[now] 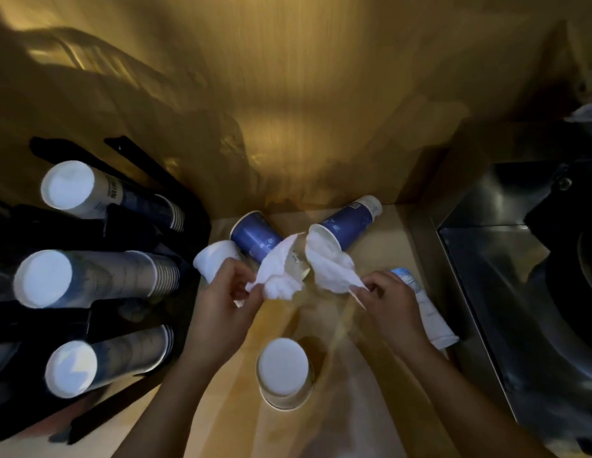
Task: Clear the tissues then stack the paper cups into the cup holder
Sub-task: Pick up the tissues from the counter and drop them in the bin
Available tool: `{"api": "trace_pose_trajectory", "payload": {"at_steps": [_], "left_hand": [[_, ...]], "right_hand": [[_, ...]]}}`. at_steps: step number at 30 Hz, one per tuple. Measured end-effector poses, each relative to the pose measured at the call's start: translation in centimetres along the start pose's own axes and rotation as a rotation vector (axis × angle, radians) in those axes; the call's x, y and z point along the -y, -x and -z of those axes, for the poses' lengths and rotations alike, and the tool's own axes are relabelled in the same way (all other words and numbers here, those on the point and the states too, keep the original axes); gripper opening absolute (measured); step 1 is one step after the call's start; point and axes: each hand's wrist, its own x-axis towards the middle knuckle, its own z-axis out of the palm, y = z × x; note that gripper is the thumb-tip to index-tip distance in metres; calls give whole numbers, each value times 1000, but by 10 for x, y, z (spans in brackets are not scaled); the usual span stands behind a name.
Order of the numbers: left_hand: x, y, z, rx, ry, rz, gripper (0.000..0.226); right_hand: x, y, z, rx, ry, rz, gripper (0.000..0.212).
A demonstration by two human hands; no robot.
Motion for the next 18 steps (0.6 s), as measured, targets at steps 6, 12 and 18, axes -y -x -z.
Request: {"api": "trace_pose_trajectory", "payload": {"at_steps": [6,12,18], "left_hand": [[-27,30,31,-250,107,72,19],[-47,92,57,-510,-64,19,9],[-44,162,81,-791,-174,98,20]], "right_hand": [[40,13,23,-90,-83,153,7],[85,25,34,-30,-155,331,8],[124,64,28,97,-260,531,12]]}}
